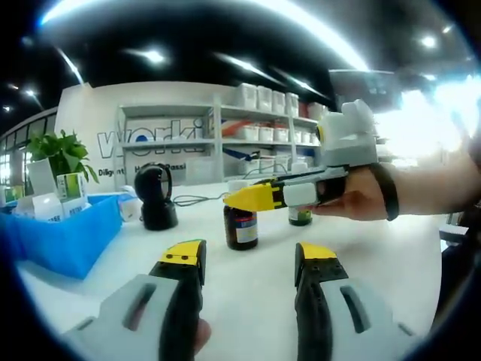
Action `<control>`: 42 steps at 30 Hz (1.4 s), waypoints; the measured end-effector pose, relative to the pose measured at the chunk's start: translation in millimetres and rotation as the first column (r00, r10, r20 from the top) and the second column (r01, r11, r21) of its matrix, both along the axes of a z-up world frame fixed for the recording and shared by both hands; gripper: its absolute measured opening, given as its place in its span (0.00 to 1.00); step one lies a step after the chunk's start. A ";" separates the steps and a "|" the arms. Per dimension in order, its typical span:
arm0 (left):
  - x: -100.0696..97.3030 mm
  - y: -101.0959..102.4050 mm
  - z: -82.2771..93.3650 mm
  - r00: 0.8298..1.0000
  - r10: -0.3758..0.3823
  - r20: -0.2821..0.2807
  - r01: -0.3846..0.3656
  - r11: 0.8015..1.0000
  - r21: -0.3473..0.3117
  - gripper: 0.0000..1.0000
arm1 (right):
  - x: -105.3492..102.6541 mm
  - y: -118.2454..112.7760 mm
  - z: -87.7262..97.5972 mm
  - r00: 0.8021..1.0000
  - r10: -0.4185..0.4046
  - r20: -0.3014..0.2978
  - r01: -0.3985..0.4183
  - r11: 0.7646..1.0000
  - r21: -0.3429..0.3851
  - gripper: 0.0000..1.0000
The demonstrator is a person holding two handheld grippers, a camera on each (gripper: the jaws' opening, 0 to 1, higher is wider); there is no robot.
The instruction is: Rotate the medicine bottle to make it face forward pick up the medicine bottle inspect the drug traceability code place the medicine on the table
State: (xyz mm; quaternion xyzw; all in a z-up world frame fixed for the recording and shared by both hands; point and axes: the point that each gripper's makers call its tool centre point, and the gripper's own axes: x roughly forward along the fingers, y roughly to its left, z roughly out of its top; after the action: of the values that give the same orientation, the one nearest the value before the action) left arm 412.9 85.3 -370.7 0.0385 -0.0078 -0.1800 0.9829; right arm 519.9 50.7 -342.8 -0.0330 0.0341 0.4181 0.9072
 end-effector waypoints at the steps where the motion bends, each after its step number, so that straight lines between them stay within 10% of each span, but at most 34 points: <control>1: 0.0 0.2 0.0 1.000 0.000 0.000 0.000 1.000 -0.001 0.38 | -0.7 -1.3 2.7 1.000 0.007 0.007 -0.007 1.000 -0.007 0.42; 42: 1.8 5.3 1.3 0.999 0.037 -0.008 -0.037 0.999 -0.036 0.38 | -36.7 -95.8 94.3 0.966 0.246 0.075 -0.246 0.969 -0.004 0.39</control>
State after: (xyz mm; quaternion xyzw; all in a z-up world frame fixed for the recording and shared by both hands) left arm 414.7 90.6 -369.5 0.0200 -0.0068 -0.1618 0.9866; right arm 483.2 -45.1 -248.5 -0.0501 -0.0053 0.5260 0.8490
